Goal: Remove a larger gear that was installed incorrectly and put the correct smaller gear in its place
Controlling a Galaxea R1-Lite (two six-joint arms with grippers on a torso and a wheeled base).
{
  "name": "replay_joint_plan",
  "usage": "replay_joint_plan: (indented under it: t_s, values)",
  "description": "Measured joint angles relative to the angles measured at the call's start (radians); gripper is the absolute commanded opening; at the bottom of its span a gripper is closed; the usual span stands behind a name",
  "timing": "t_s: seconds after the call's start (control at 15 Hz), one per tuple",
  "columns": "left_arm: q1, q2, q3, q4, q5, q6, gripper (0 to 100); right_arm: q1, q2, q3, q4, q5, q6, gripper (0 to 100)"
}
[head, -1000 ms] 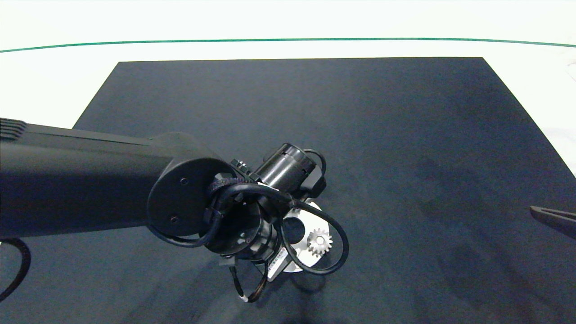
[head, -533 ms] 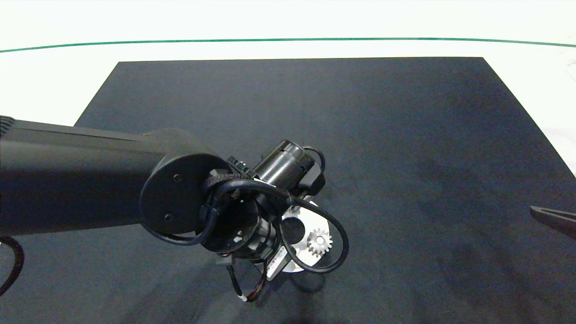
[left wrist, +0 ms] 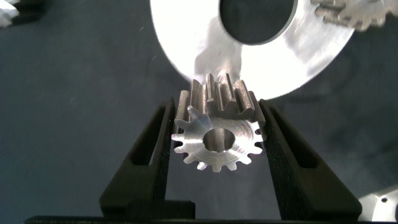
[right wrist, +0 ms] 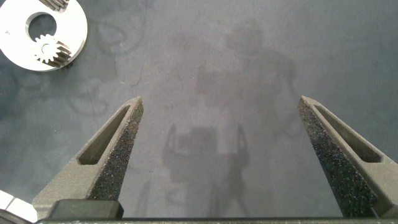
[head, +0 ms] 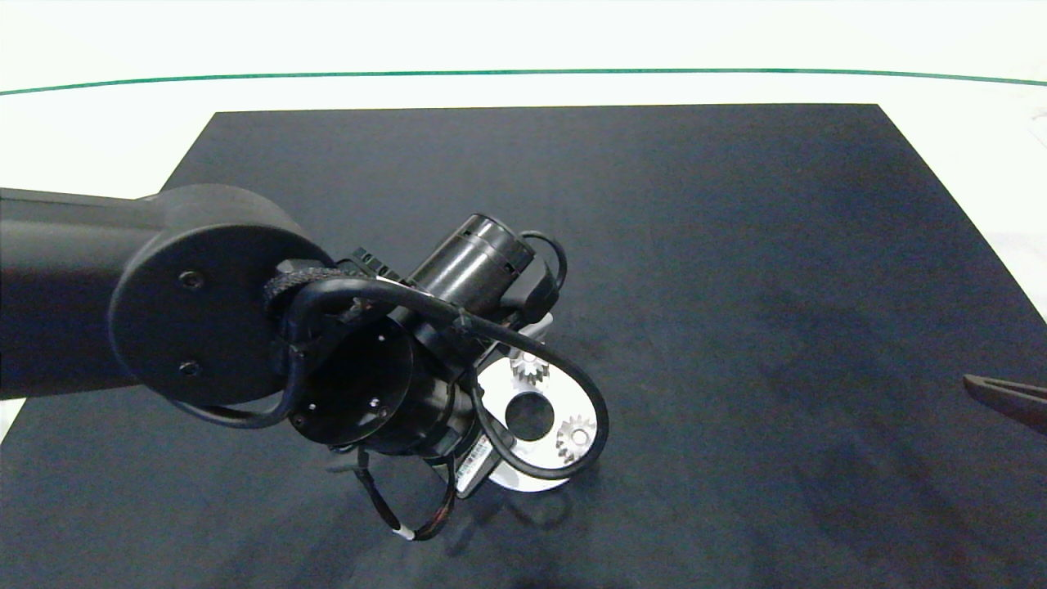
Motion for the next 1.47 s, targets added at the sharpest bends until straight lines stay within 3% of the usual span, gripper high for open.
replay_joint_plan:
  t_s: [0.4,0.93,1.2,1.27,1.47]
  values:
    - [0.08,-0.086,0.076,0.062,0.0,-0.019,34,0.0,-0.004,0.001,0.0,0.0,0.0,100]
    - [0.204,-0.095,0.22,-0.087,0.0,-0.012,34,0.0,-0.003,0.002,-0.001,0.0,0.0,100]
    - [0.222,-0.092,0.24,-0.095,0.0,-0.002,34,0.0,-0.003,0.002,0.0,0.0,0.0,100]
    - [0.222,-0.092,0.242,-0.095,0.0,0.003,100,0.0,-0.003,0.002,0.0,0.0,0.0,100]
    - [0.222,-0.092,0.243,-0.095,0.0,0.004,100,0.0,-0.003,0.002,-0.001,0.0,0.0,100]
